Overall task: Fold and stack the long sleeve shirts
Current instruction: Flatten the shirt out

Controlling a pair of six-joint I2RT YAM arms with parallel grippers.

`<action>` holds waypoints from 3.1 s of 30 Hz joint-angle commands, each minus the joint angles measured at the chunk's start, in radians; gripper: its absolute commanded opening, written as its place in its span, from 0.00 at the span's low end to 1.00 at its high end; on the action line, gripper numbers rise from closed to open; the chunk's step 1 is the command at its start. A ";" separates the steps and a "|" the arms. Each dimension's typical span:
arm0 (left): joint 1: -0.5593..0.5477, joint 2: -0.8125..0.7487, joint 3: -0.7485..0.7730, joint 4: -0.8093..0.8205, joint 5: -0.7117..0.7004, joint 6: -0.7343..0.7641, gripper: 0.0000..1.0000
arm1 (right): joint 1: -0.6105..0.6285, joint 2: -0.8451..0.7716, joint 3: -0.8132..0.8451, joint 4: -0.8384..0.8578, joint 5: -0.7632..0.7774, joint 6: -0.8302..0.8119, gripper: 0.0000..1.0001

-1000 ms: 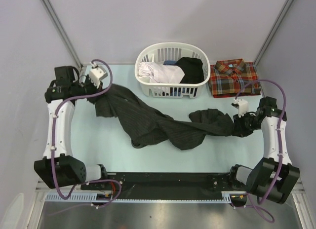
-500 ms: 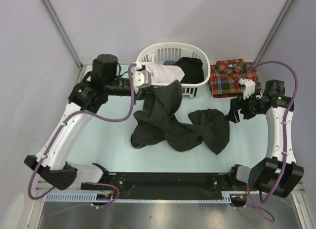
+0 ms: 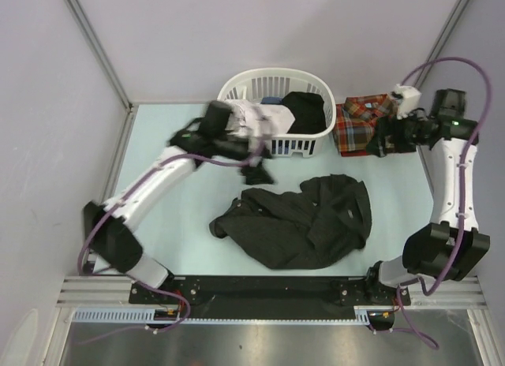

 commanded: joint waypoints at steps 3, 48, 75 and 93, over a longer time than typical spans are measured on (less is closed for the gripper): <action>0.663 -0.465 -0.410 -0.086 0.073 -0.061 0.88 | 0.522 -0.032 -0.012 0.075 0.128 0.000 1.00; 1.393 -0.552 -0.553 -0.117 0.189 -0.144 0.86 | 1.310 0.253 0.713 0.807 0.628 0.279 0.00; 0.429 -0.581 -0.821 -0.483 -0.312 0.633 0.84 | 0.453 -0.212 -0.506 0.231 0.165 -0.020 0.90; -0.060 -0.374 -0.976 0.136 -0.714 0.335 0.70 | 0.526 0.234 -0.492 0.500 0.231 -0.118 0.47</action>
